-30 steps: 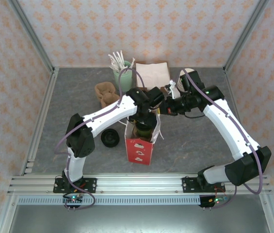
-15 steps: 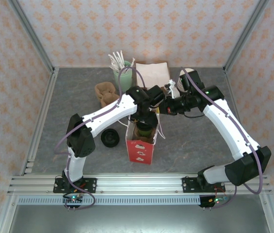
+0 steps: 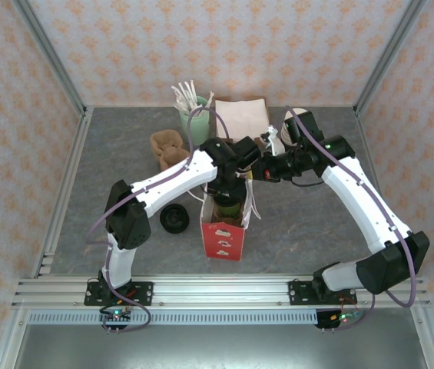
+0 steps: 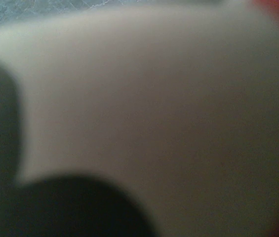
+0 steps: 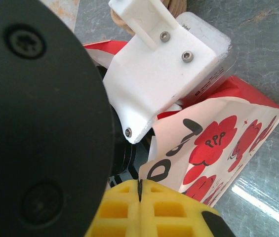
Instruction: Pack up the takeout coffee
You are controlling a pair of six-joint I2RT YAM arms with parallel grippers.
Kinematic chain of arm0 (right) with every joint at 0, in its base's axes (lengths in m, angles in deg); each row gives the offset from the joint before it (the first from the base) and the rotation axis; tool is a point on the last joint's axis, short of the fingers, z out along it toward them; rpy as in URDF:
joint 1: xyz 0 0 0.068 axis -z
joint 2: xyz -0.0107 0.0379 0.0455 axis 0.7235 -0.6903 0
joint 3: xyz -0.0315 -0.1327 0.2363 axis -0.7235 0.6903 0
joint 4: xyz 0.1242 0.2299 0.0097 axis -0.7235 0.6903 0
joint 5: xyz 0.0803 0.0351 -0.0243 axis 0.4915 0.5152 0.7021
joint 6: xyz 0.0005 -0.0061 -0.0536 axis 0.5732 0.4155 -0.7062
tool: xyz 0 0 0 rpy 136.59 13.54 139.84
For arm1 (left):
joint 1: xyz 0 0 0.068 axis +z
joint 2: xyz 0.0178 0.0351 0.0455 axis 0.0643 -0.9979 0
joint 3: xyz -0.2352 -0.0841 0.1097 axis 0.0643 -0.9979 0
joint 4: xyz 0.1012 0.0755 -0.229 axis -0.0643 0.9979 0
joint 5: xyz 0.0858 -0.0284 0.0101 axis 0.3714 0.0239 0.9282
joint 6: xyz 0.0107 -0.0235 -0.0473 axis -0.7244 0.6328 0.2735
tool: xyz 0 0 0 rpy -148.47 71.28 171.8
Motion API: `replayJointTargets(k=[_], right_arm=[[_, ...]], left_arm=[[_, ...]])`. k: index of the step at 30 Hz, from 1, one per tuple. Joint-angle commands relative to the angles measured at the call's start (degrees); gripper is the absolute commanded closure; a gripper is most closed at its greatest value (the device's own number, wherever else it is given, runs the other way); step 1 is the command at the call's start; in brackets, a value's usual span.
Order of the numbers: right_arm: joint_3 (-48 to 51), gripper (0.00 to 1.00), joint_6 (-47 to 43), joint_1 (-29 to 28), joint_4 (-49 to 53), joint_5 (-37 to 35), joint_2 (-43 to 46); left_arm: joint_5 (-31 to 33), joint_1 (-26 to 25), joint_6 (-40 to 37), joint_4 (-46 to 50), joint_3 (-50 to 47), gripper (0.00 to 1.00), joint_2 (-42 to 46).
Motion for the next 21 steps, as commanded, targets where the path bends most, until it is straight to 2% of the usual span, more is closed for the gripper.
replayJointTargets(k=[1,21], right_arm=[[-0.7,0.97,-0.8,-0.1,0.2,-1.5,-0.6],[-1.1,0.97,-1.1,0.1,0.0,-1.2,-1.3]], left_arm=[[-1.6,-1.0,0.3,0.2,-1.8,0.43,1.5],[-3.3,-5.0,-3.9,2.7,1.4,0.53,-3.6]])
